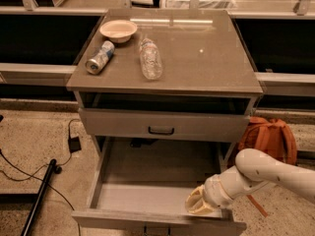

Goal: Open middle drawer

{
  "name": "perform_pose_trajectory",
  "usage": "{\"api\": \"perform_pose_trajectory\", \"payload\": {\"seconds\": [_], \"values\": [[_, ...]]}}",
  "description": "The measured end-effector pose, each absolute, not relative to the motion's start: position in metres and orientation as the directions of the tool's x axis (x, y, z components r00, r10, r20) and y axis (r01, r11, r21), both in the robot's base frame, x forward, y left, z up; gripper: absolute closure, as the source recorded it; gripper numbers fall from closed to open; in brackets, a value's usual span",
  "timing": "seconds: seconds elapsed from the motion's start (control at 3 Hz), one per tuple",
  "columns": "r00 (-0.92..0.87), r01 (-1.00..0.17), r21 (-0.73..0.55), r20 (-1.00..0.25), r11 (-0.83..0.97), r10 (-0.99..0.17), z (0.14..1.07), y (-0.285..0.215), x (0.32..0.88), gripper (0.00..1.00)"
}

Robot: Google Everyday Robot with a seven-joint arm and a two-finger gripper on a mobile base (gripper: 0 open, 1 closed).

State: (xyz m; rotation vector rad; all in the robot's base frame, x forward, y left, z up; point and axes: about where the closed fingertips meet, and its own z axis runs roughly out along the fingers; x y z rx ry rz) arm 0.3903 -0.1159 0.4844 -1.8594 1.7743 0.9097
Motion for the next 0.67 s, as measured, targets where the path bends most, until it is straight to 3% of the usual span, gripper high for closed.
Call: {"api": "perform_pose_trajectory", "payload": {"seconds": [0.33,0.67], "values": [[-0.004,-0.999,0.032,-0.747,-0.031,-0.665,0.5251,-0.1267,0.4071,0.85],[-0.011,-0.999,0.035,-0.749,-0.023,-0.662,0.5247,-0.1292,0.4046,0.61]]}}
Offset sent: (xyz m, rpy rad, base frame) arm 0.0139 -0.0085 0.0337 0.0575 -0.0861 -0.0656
